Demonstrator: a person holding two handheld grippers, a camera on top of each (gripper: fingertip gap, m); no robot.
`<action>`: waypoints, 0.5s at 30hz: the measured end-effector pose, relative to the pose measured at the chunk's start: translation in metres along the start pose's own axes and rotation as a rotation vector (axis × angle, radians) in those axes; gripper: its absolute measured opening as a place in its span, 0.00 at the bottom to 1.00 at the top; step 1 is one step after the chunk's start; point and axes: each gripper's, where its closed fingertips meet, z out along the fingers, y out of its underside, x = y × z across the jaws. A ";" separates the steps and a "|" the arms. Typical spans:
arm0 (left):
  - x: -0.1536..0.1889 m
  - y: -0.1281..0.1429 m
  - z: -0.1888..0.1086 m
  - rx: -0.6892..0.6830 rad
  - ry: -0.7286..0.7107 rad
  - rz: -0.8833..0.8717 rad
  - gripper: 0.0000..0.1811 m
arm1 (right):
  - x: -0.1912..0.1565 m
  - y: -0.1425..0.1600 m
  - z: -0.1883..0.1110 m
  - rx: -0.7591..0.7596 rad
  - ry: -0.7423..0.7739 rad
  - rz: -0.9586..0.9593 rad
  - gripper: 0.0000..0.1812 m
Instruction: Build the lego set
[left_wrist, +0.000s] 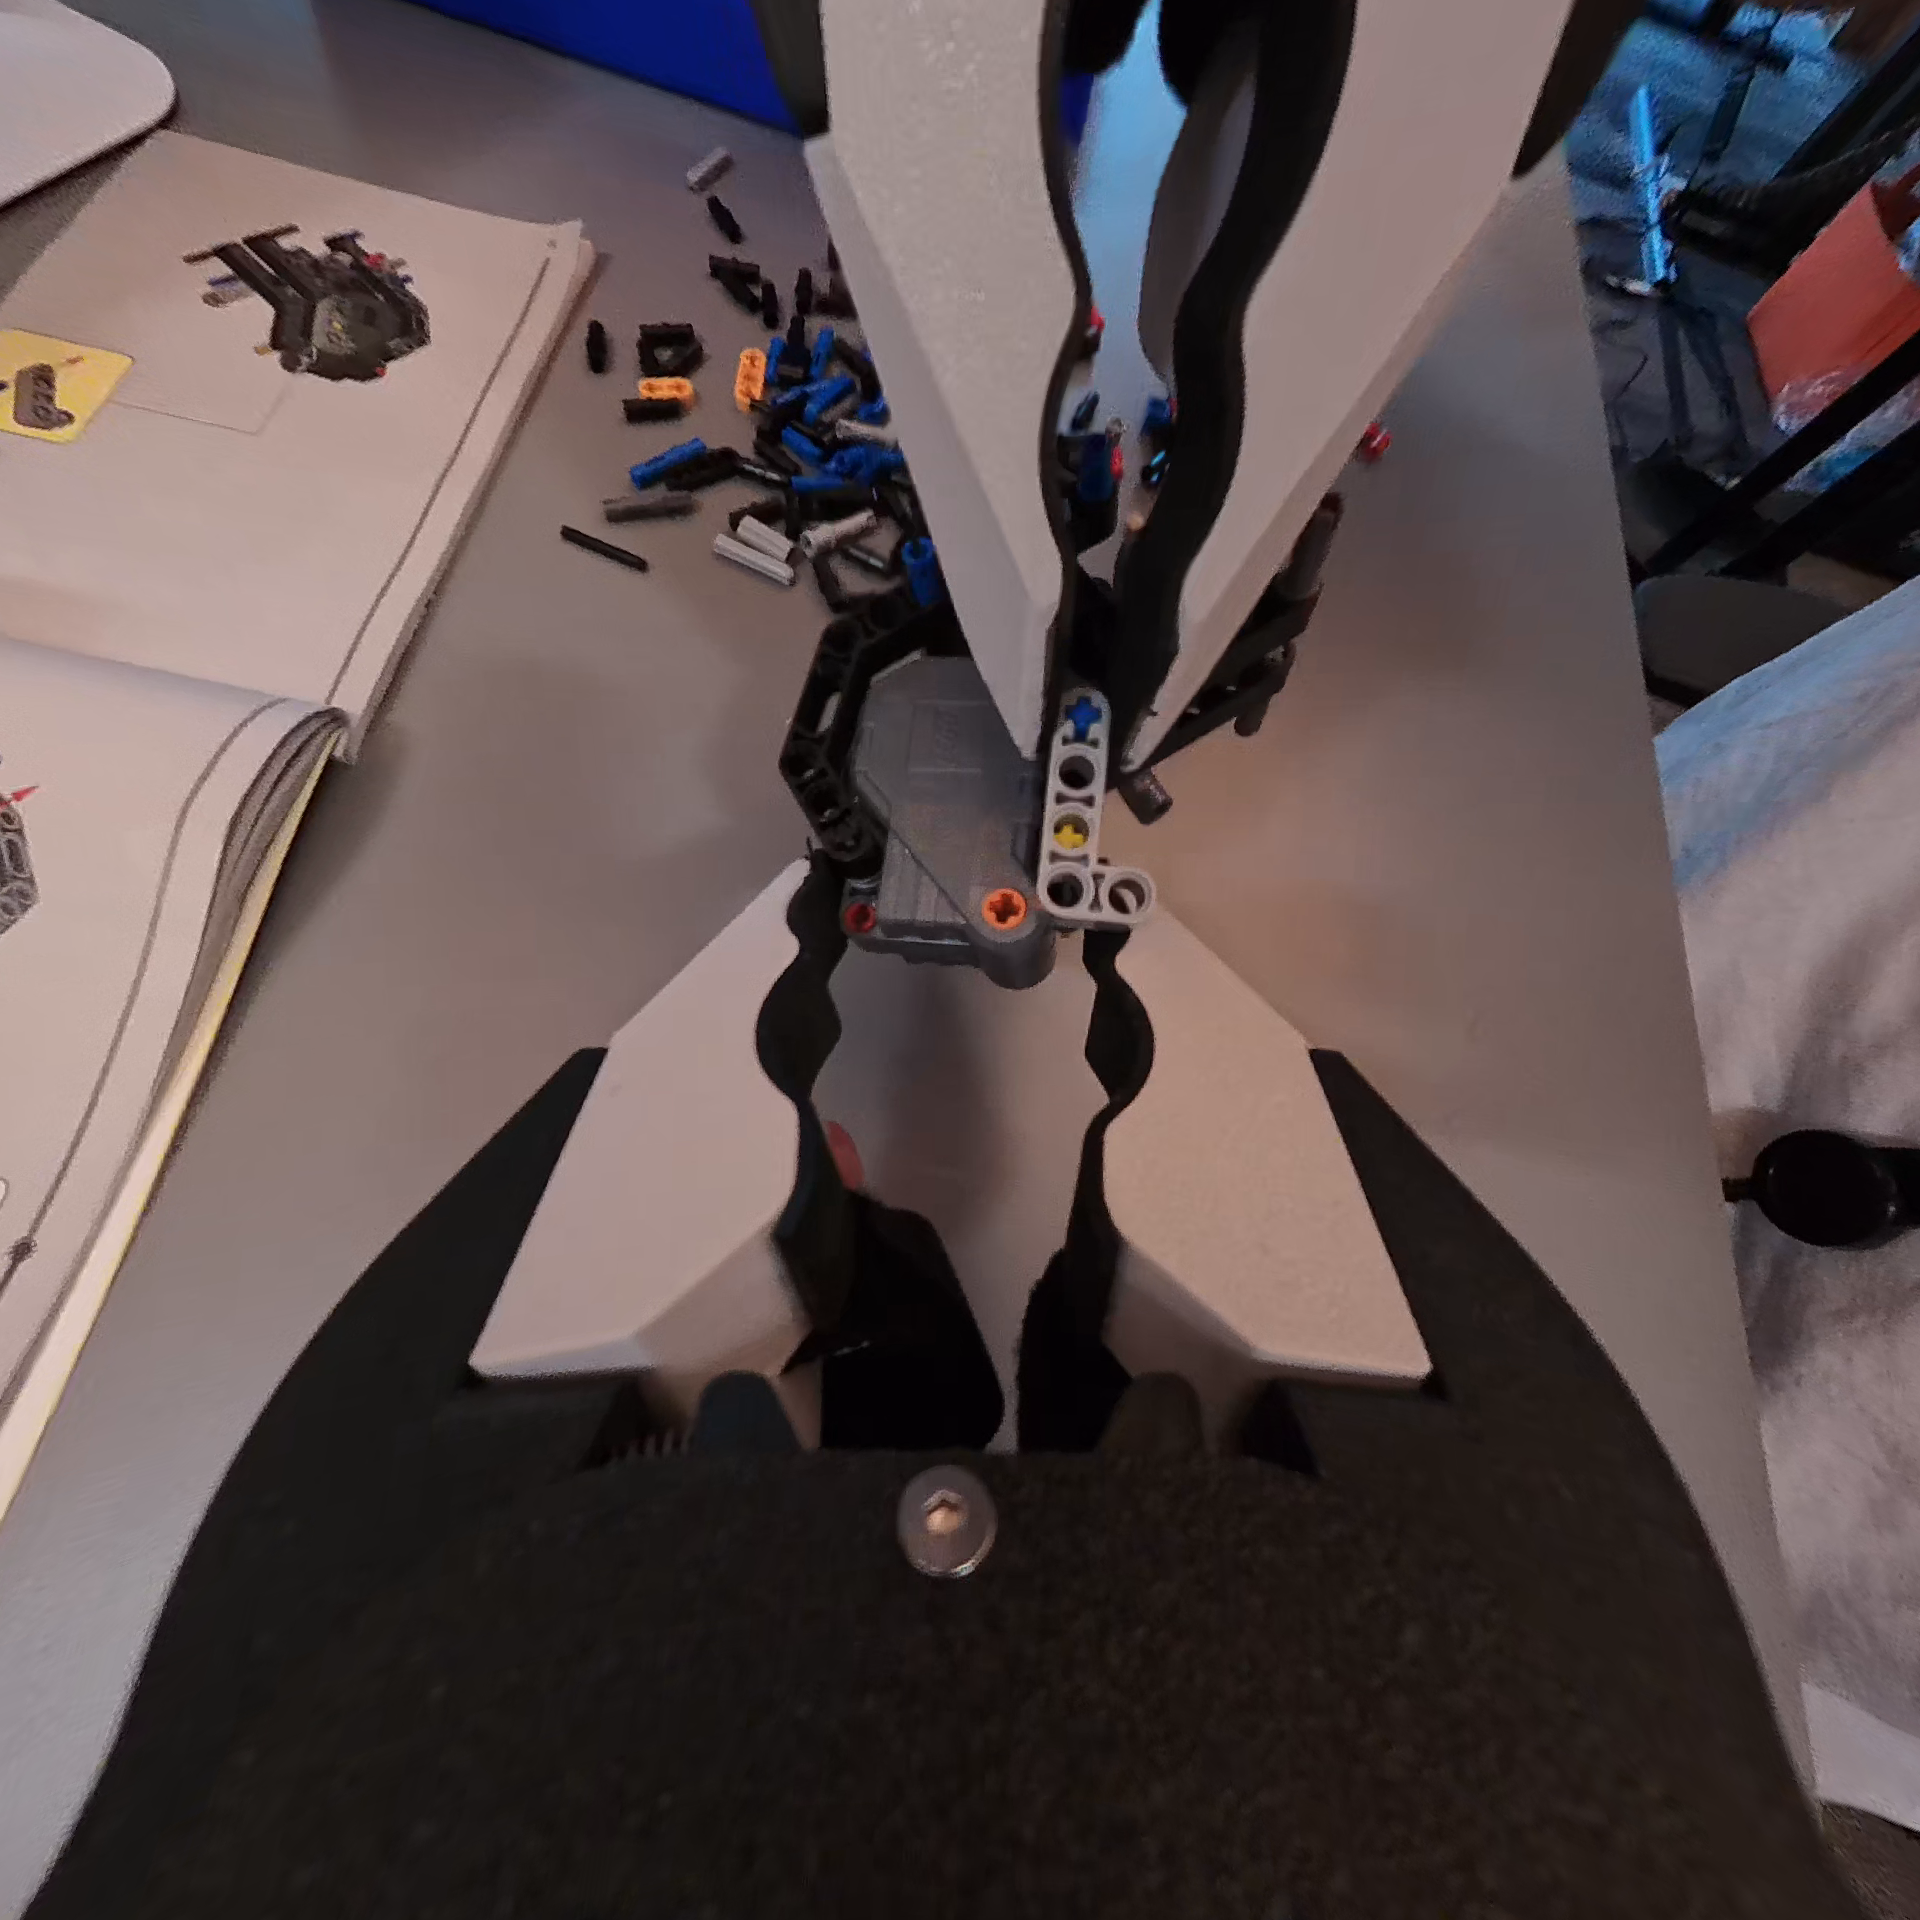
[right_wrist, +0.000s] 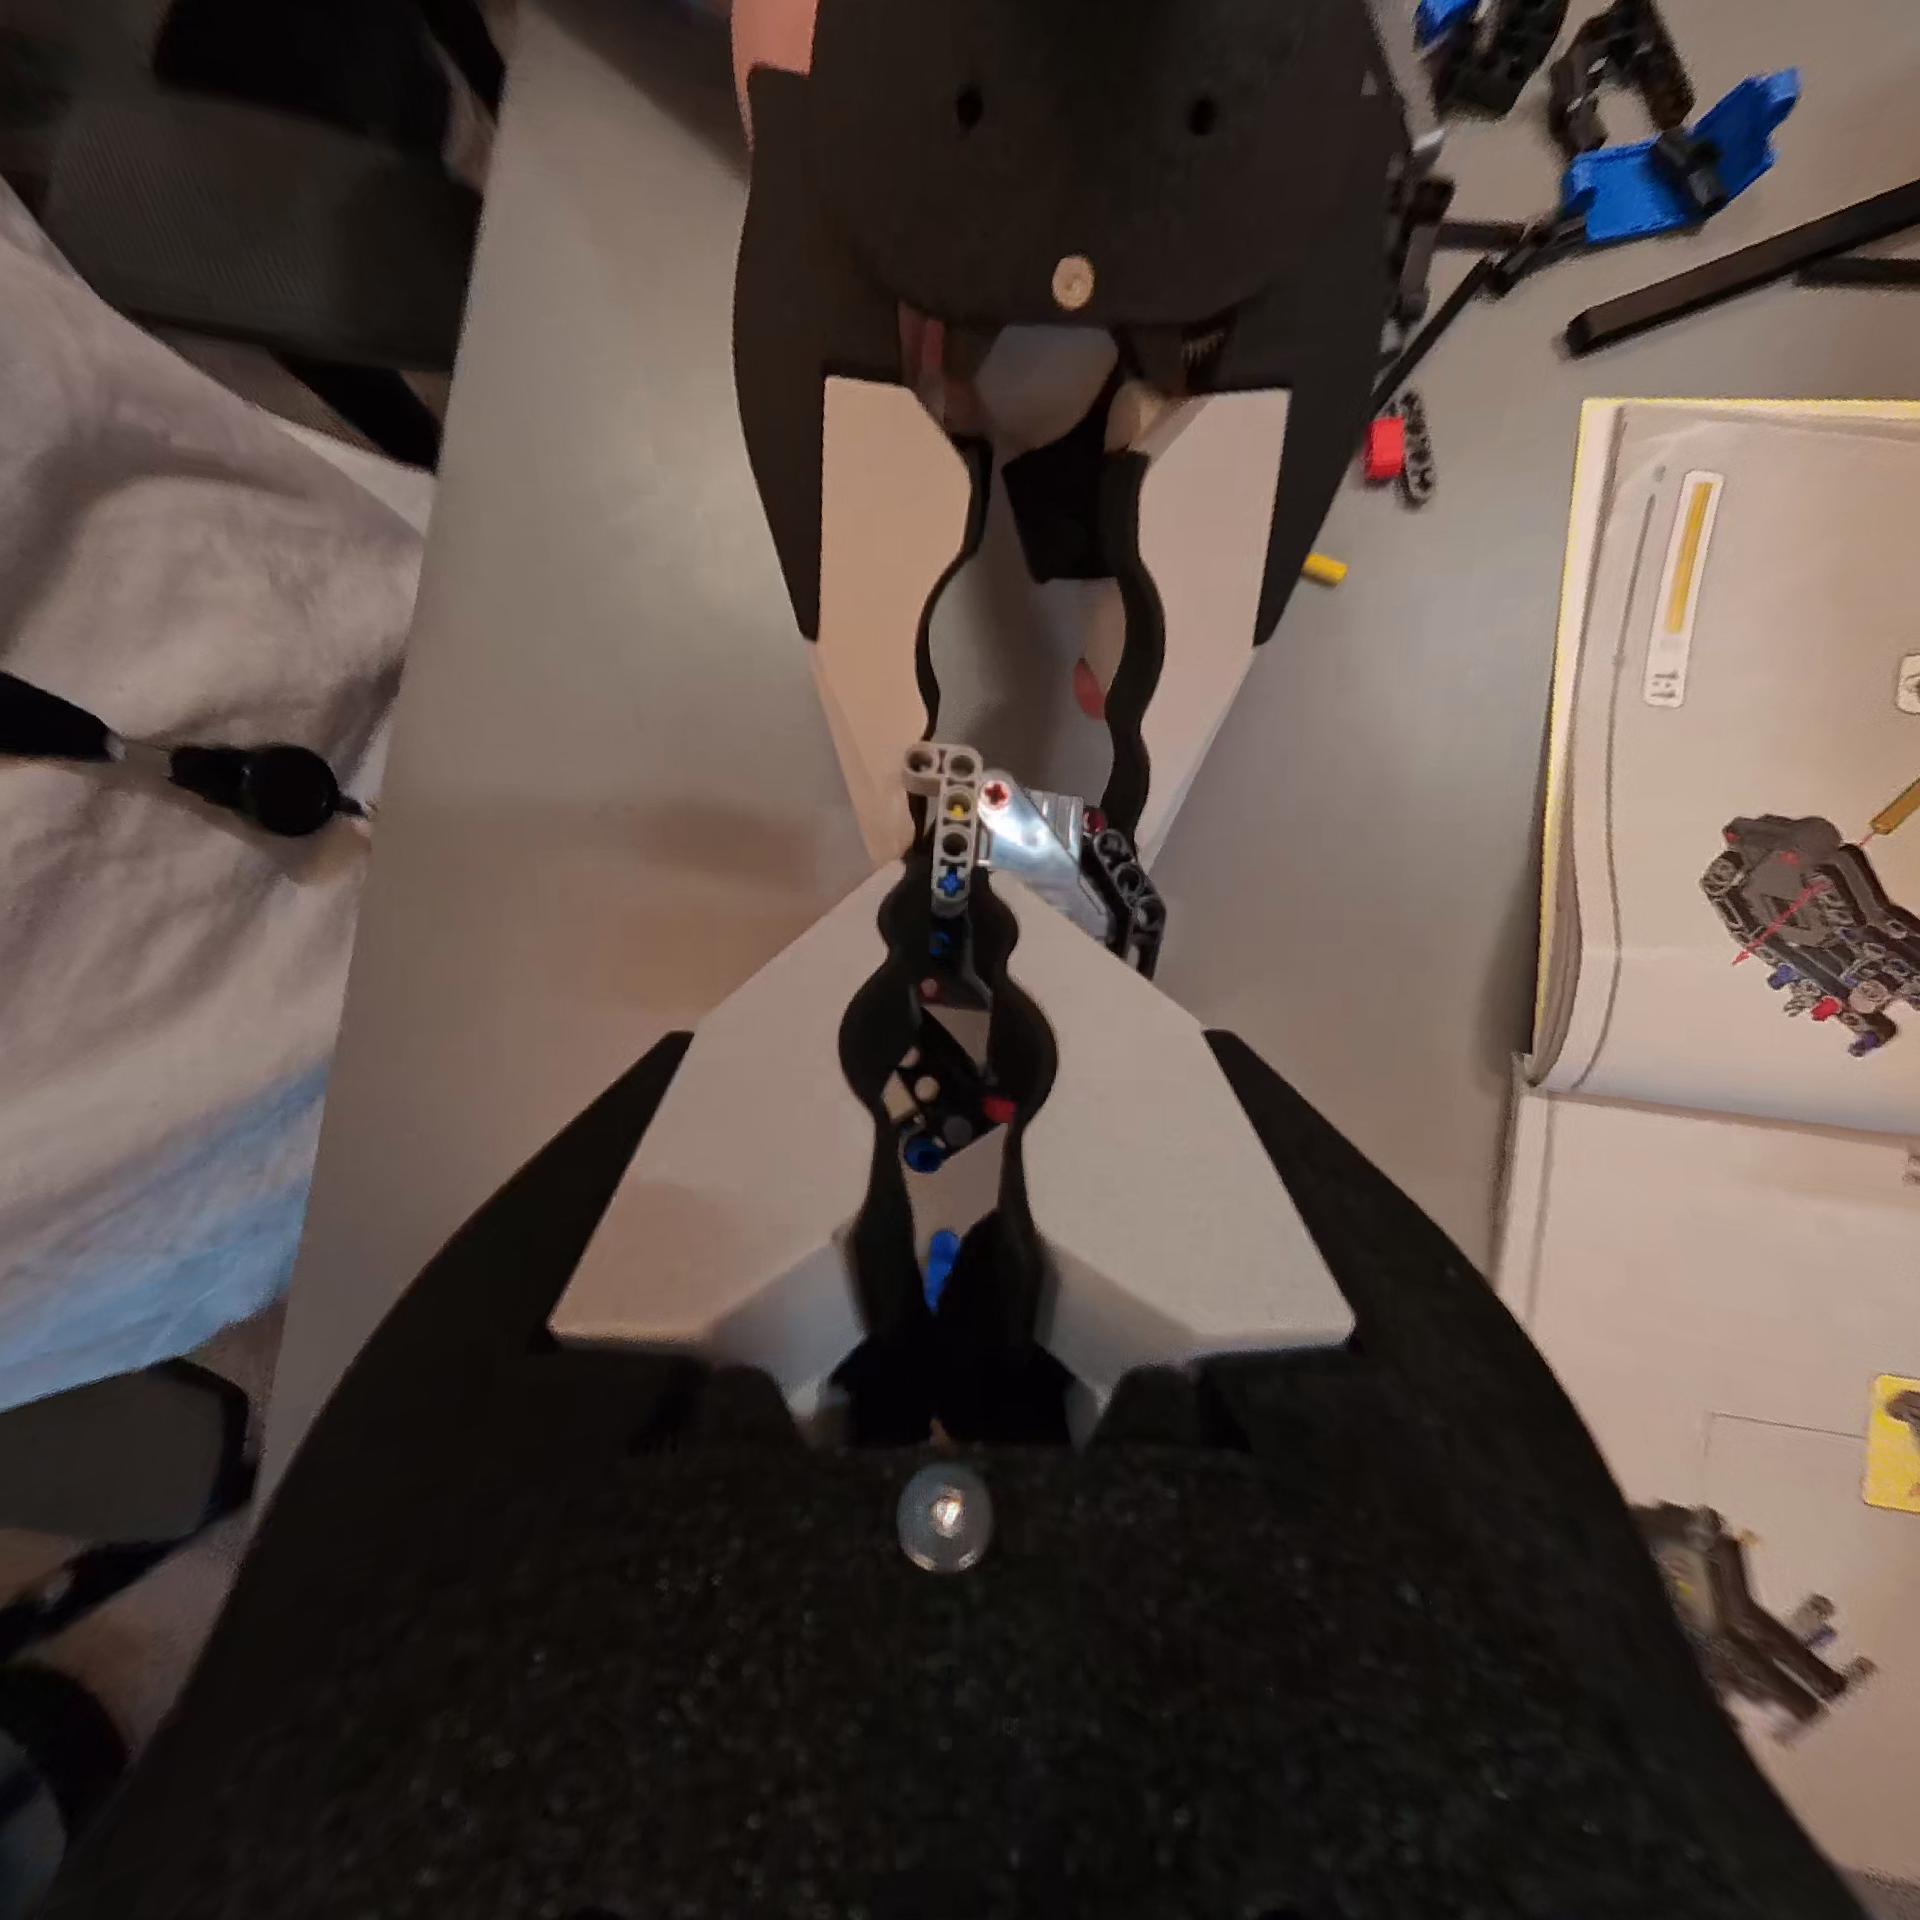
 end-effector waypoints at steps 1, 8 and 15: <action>0.001 -0.002 -0.001 0.008 0.009 -0.004 0.24 | -0.001 -0.001 -0.002 0.030 -0.024 0.030 0.03; -0.002 -0.002 -0.001 0.000 -0.018 -0.005 0.24 | 0.000 0.002 -0.001 0.106 -0.054 0.104 0.03; -0.007 0.006 0.005 -0.043 -0.047 0.009 0.24 | 0.003 0.011 0.009 0.058 -0.027 0.059 0.03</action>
